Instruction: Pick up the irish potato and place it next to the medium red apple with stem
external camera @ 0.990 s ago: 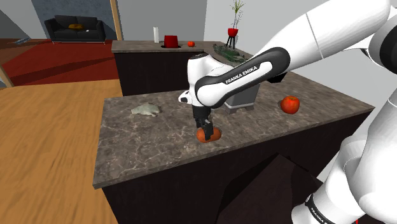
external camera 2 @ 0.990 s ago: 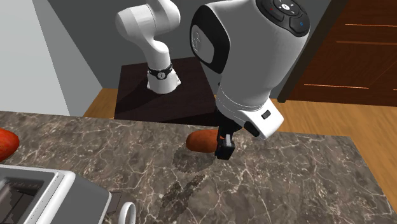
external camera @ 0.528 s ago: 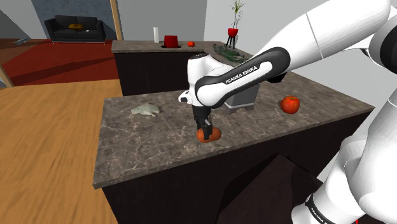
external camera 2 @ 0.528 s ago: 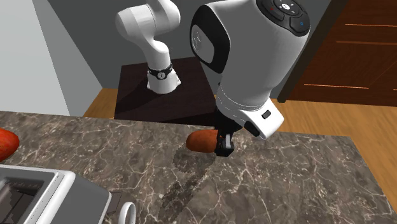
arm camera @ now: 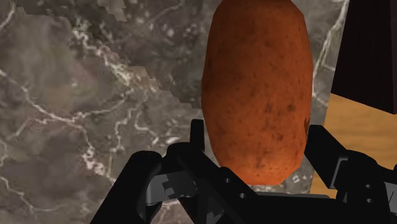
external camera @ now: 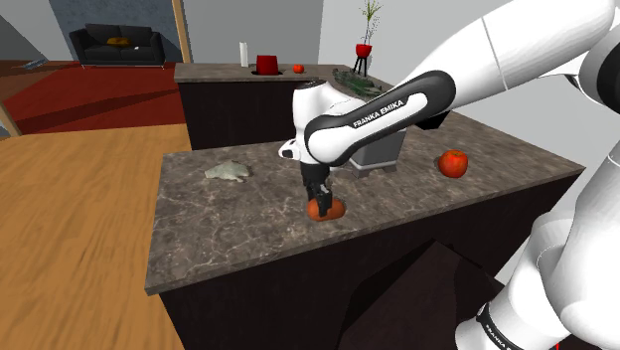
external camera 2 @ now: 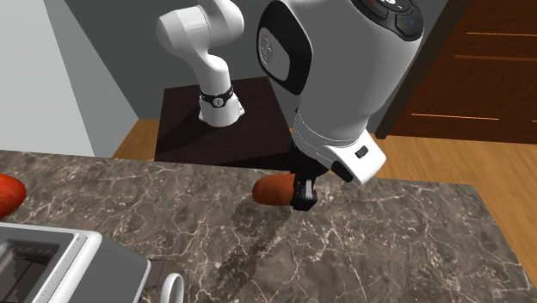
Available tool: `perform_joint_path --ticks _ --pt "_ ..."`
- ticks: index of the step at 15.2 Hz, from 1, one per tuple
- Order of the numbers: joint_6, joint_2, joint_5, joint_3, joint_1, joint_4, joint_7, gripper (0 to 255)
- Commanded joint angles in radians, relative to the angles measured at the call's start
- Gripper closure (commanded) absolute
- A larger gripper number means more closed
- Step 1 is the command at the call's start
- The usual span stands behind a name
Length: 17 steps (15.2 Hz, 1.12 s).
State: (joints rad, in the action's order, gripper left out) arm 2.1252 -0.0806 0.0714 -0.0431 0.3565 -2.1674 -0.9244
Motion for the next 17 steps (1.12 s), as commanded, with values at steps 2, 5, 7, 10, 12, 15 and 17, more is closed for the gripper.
perform_joint_path --ticks 2,5,7,10,12,15,17 --pt "-0.035 0.02 -0.001 0.0 0.001 0.015 -0.001 255" --pt "-0.073 0.039 -0.001 0.001 0.001 0.034 -0.003 255" --pt "-0.099 0.051 -0.002 0.001 0.001 0.047 -0.005 255" --pt "-0.138 0.068 -0.002 0.001 0.001 0.07 -0.007 255" --pt "-0.164 0.078 -0.002 0.001 0.002 0.086 -0.008 255" --pt "-0.203 0.091 -0.003 0.002 0.002 0.111 -0.01 255" --pt "-0.229 0.099 -0.003 0.002 0.002 0.129 -0.011 255"
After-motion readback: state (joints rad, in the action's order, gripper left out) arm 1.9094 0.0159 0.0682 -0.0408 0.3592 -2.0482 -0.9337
